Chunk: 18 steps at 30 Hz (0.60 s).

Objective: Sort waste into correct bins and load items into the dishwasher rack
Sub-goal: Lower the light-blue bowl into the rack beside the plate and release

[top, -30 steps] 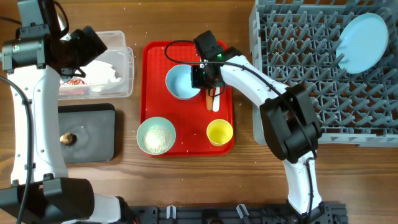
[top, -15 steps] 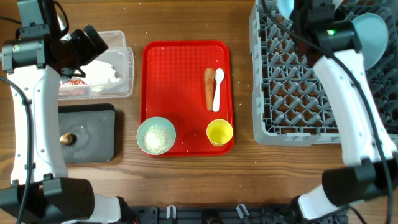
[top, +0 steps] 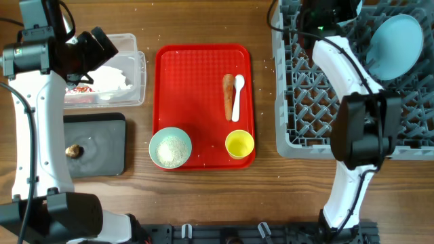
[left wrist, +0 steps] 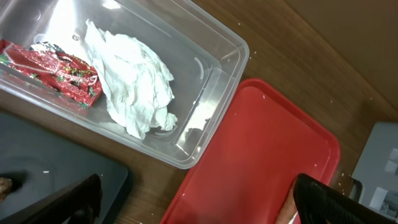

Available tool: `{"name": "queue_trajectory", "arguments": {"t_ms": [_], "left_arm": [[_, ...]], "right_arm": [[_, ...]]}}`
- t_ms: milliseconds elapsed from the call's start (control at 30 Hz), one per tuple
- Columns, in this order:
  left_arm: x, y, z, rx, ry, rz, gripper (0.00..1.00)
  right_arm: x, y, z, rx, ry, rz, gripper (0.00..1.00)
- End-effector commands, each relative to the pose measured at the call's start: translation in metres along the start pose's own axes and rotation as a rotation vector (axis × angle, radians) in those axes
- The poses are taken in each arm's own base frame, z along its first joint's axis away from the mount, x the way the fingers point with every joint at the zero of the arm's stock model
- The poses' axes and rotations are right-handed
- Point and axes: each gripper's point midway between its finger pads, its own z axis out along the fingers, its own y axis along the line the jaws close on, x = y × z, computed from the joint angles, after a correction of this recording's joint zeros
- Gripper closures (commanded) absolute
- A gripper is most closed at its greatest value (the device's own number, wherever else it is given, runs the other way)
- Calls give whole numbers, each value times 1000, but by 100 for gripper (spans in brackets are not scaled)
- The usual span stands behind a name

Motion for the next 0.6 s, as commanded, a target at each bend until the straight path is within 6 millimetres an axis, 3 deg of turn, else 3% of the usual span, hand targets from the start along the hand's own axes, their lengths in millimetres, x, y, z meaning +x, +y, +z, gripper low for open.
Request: {"name": "queue_trajectory", "arguments": {"t_ms": [0,400,567], "left_arm": [[4,4,17,-14,43,-3,2],[5,5,23,-21,56,-4,1],[5,5,23,-21,56,-4,0]], "right_arm": [[7,11,6,19,27,-132,96],[19,53,15,-44,26,-203,96],[25,74,6,-102,29,-290,94]]}}
